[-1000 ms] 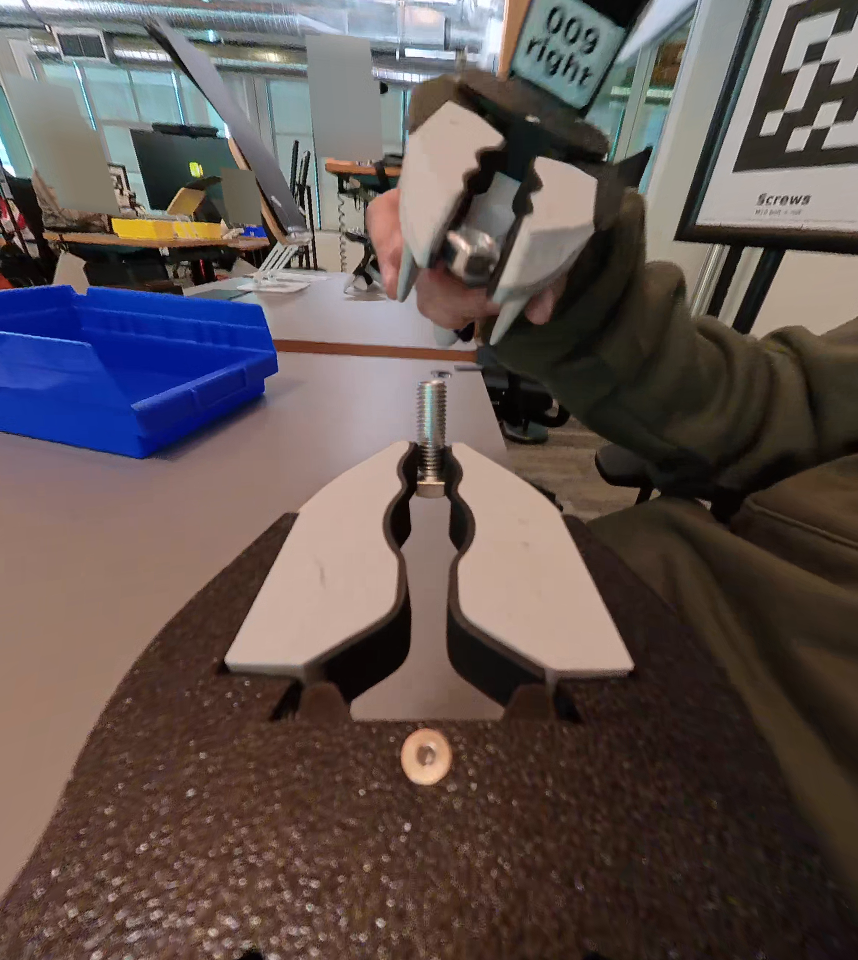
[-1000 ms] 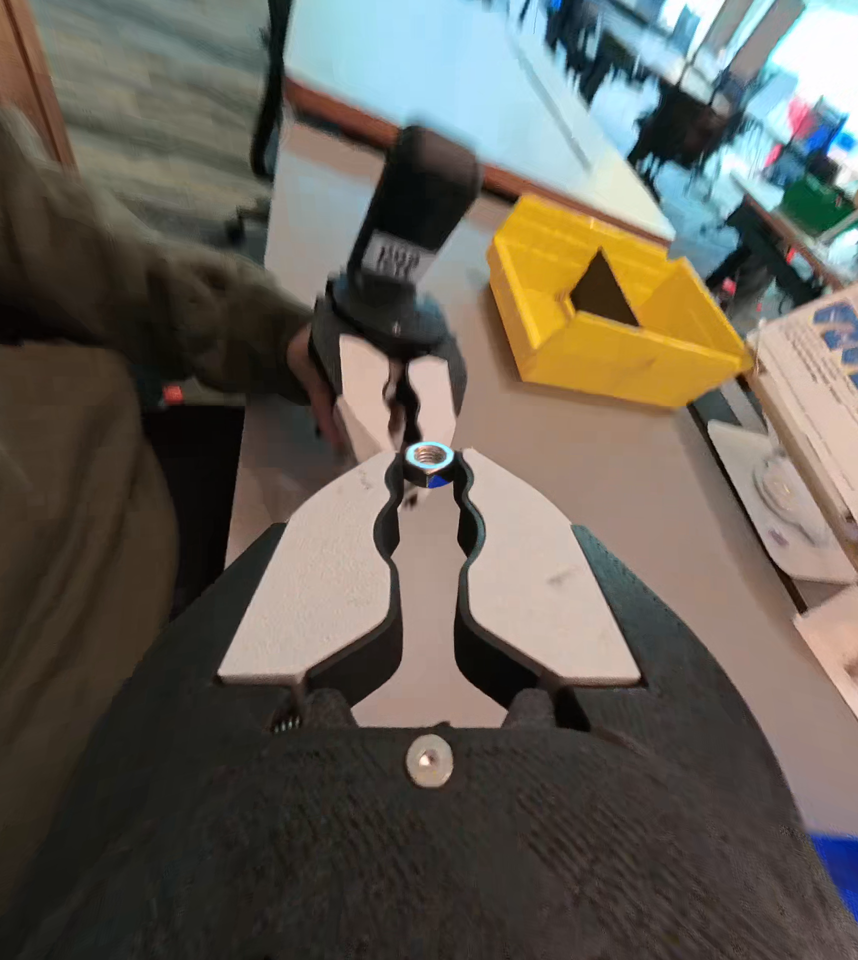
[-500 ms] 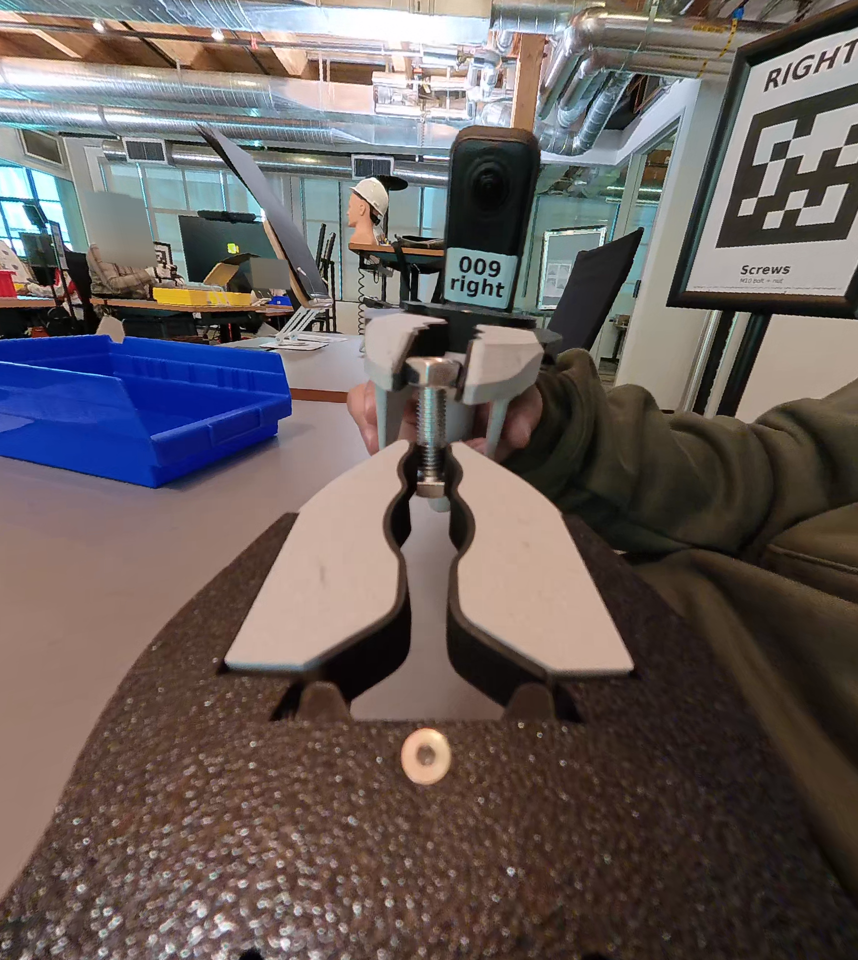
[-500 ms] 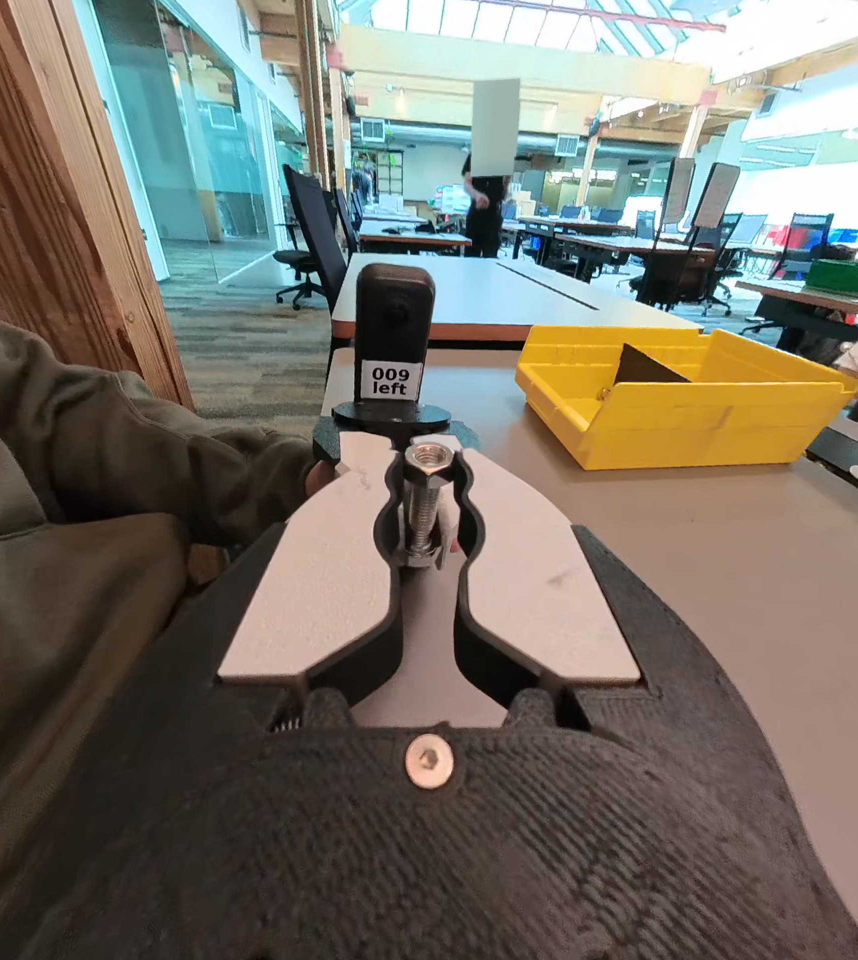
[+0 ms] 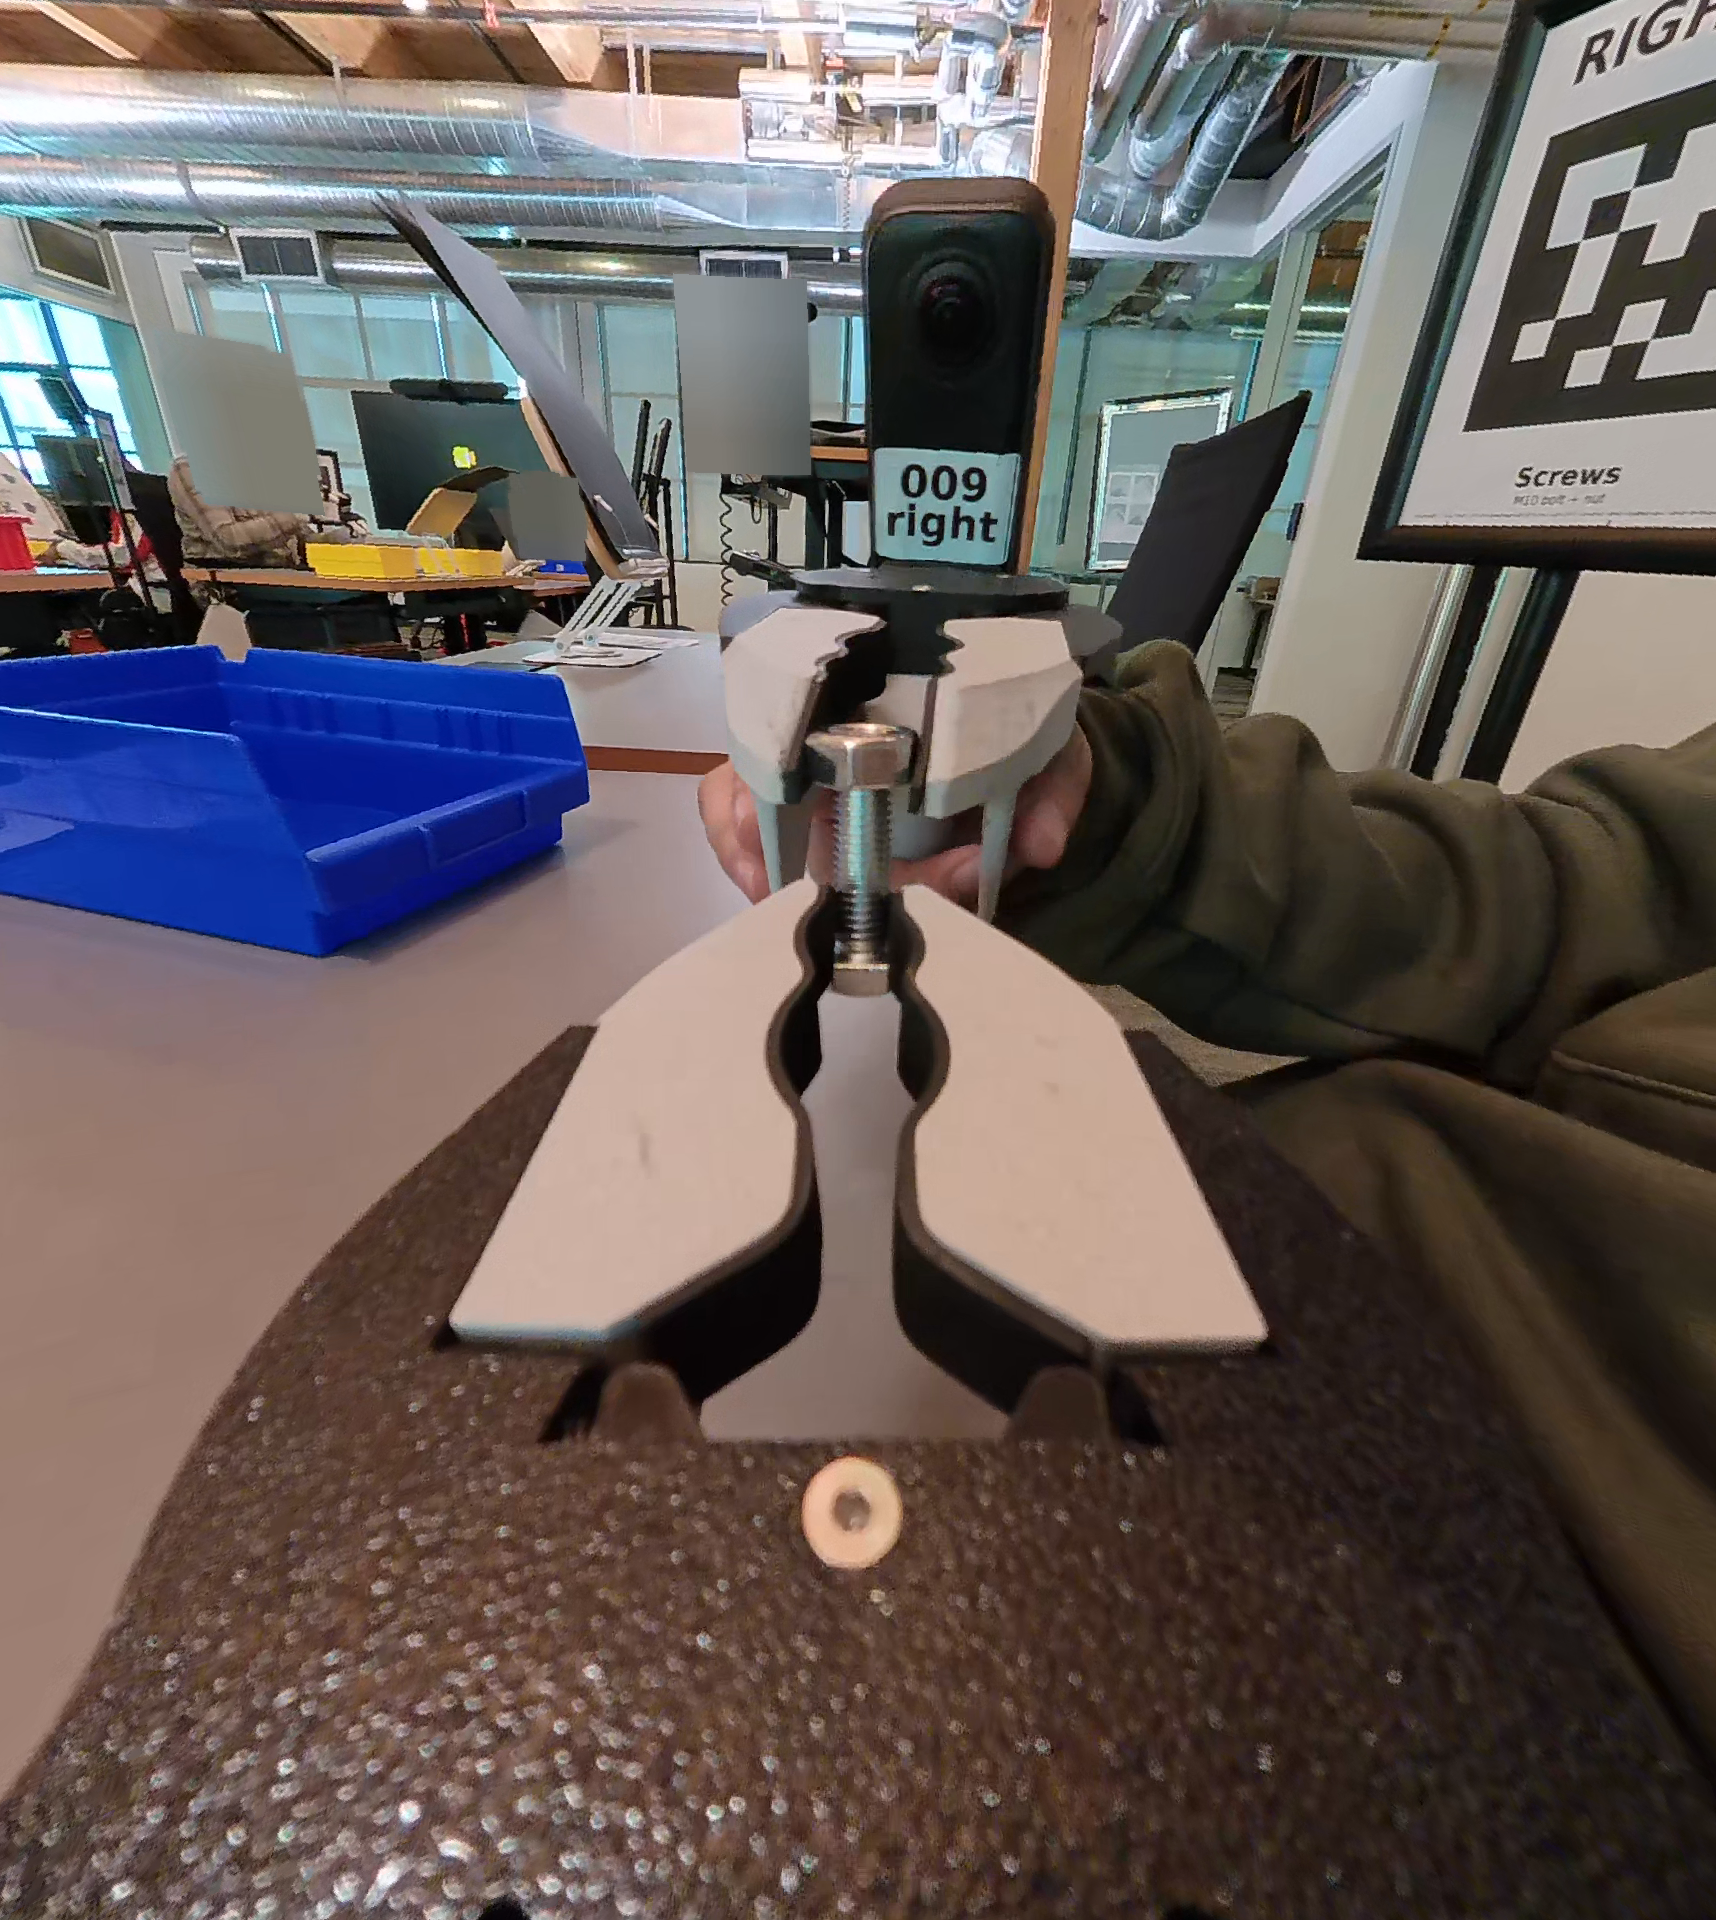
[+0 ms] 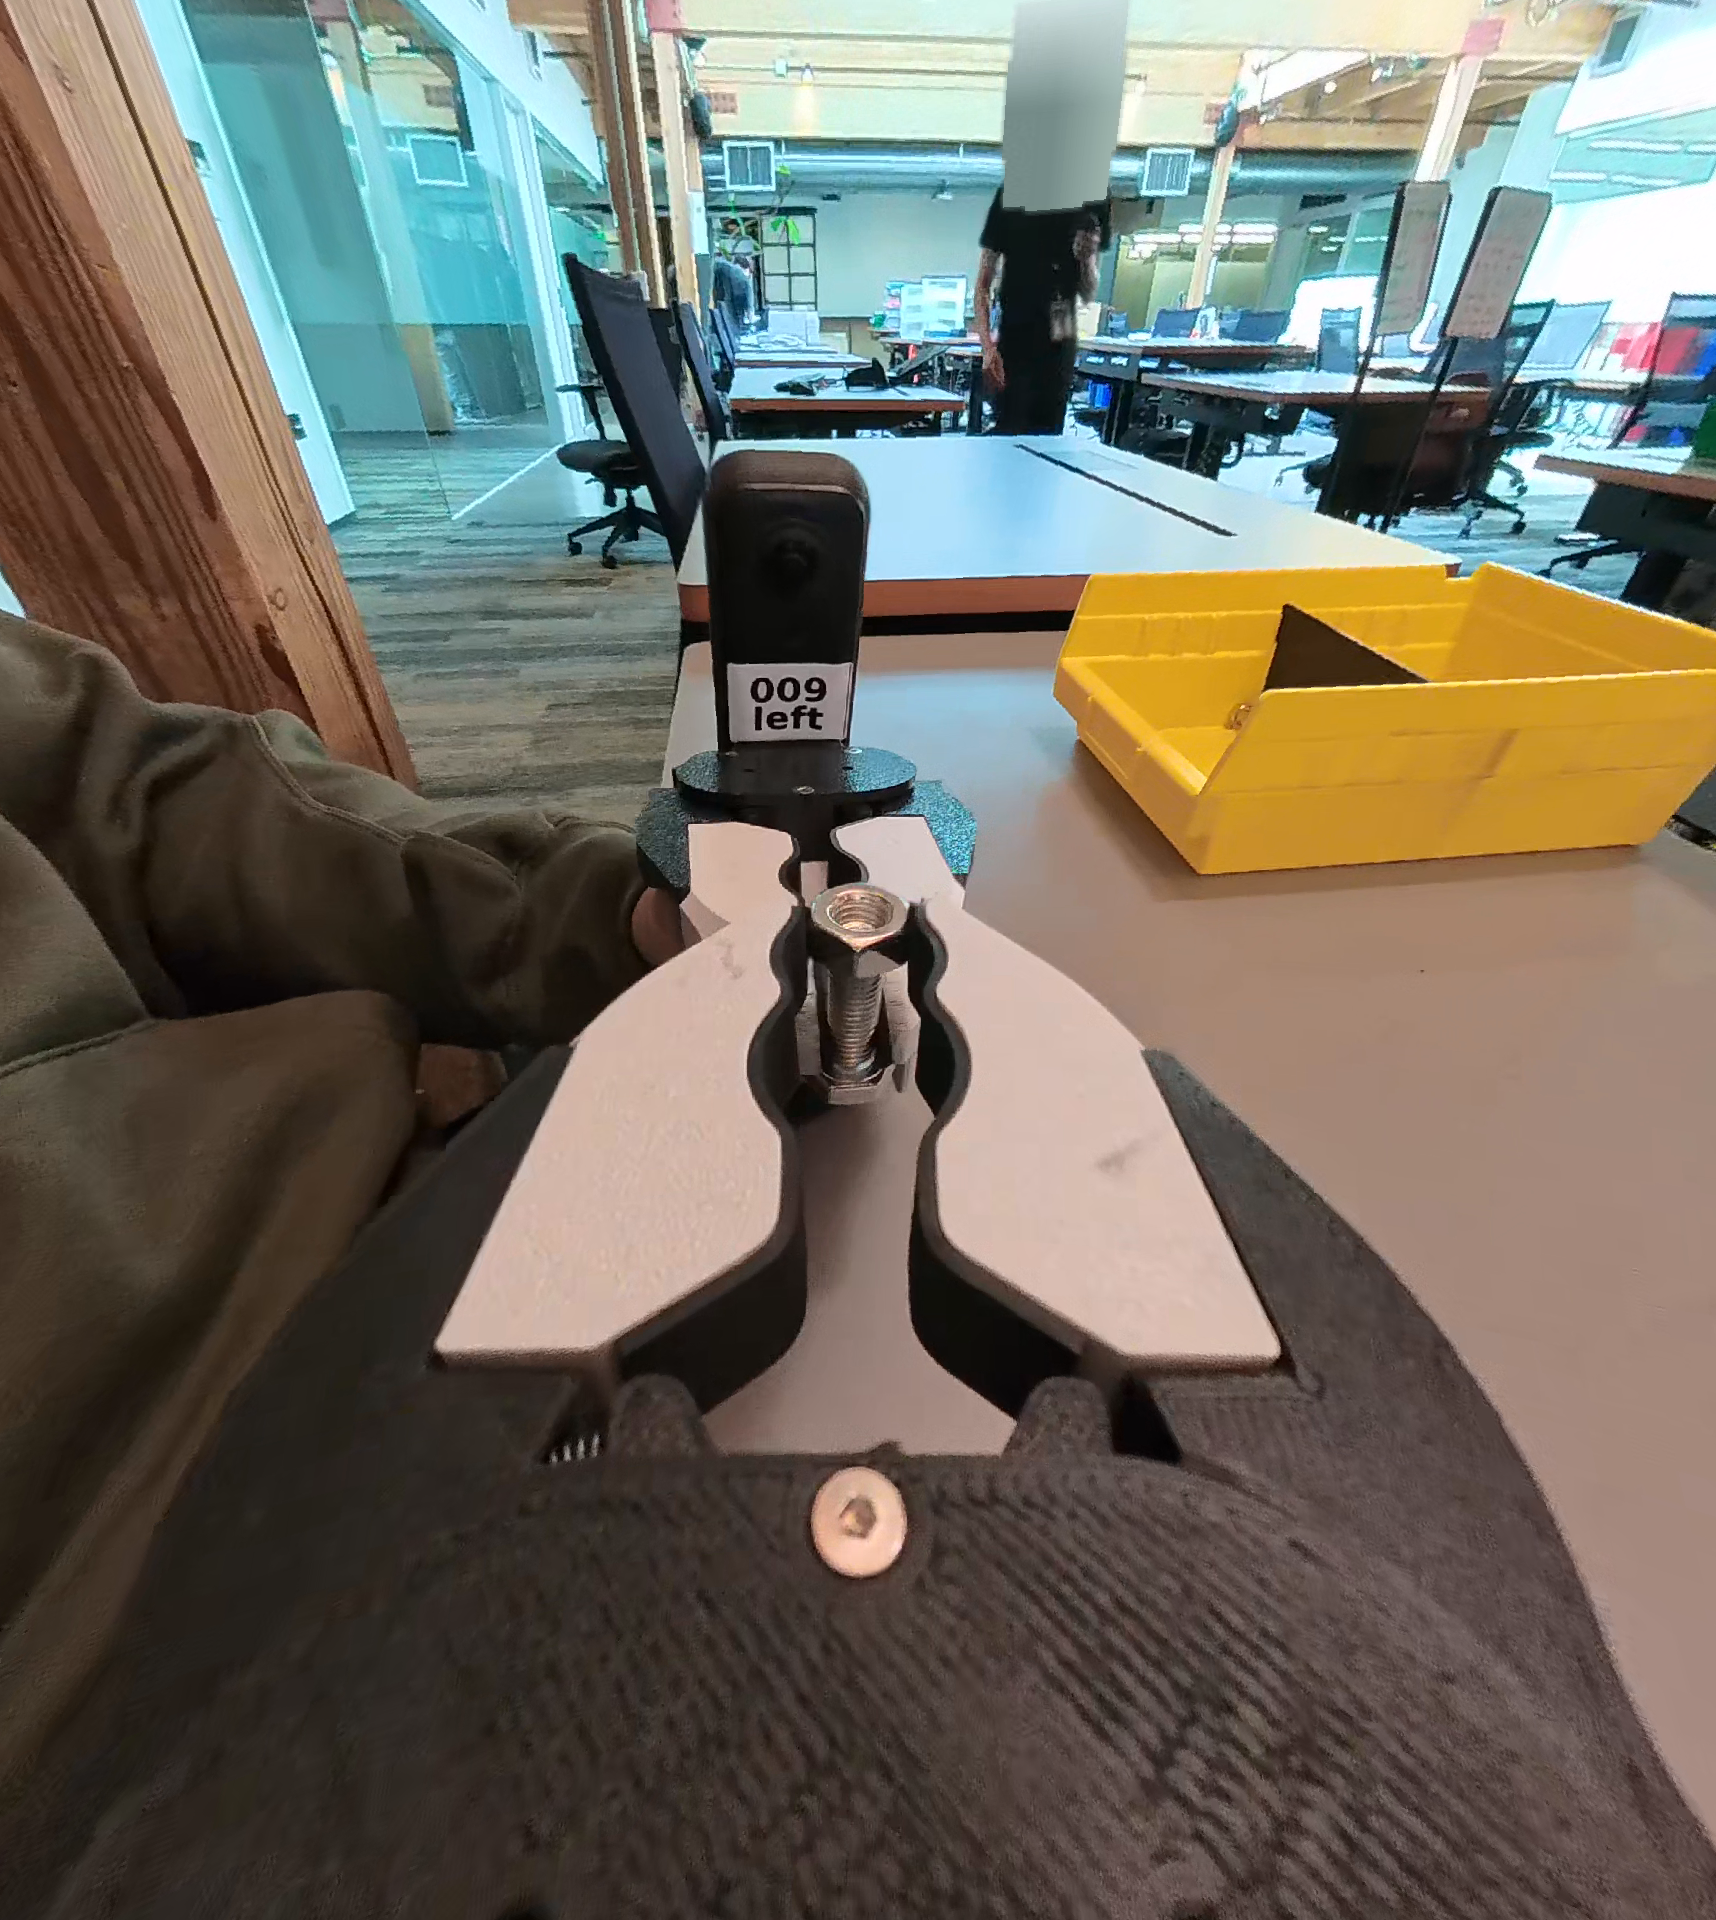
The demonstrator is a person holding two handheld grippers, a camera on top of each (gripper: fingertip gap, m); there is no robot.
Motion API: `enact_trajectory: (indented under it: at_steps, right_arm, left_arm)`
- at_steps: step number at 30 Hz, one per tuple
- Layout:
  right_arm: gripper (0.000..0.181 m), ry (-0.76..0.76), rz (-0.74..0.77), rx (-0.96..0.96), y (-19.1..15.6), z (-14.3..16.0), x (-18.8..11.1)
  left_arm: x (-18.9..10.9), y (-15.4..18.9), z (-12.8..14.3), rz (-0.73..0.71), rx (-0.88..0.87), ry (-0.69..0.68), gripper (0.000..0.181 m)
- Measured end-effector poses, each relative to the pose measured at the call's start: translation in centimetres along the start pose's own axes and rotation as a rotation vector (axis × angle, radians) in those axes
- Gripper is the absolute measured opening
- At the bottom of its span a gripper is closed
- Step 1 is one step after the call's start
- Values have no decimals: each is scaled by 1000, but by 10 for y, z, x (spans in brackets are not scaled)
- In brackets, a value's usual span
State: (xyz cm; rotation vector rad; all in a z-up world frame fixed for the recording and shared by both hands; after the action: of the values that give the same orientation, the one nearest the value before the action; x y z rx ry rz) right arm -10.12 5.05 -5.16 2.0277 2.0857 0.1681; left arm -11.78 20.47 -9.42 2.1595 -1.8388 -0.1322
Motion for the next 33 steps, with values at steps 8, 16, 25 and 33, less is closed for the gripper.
enact_trajectory:
  at_steps: [8,16,25,33]
  right_arm:
    - [26,-4,16,-11,1,-4,2]
    - [49,26,116,20,1,-7,-7]
    - [55,103,260,92,-8,5,-5]
    - [58,92,198,74,-19,2,13]
  left_arm:
    - [-2,-1,-1,2,-14,20,9]
    - [-4,-2,-2,-5,-21,44,9]
    - [-4,-4,-2,-25,-27,59,9]
    - [-3,-4,-2,-35,-29,47,9]
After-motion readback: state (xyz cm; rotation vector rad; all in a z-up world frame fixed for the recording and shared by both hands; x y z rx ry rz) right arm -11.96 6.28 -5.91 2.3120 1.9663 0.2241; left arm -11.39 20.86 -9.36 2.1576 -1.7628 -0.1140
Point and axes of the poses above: each gripper's, where its closed fingertips meet, x out along the fingers, z out of its underside, y = z × x across the jaws, the point moved 9 cm from there along -x, back along the fingers, and after that the axes turned 14 degrees about -x, right-handed, at the moved point
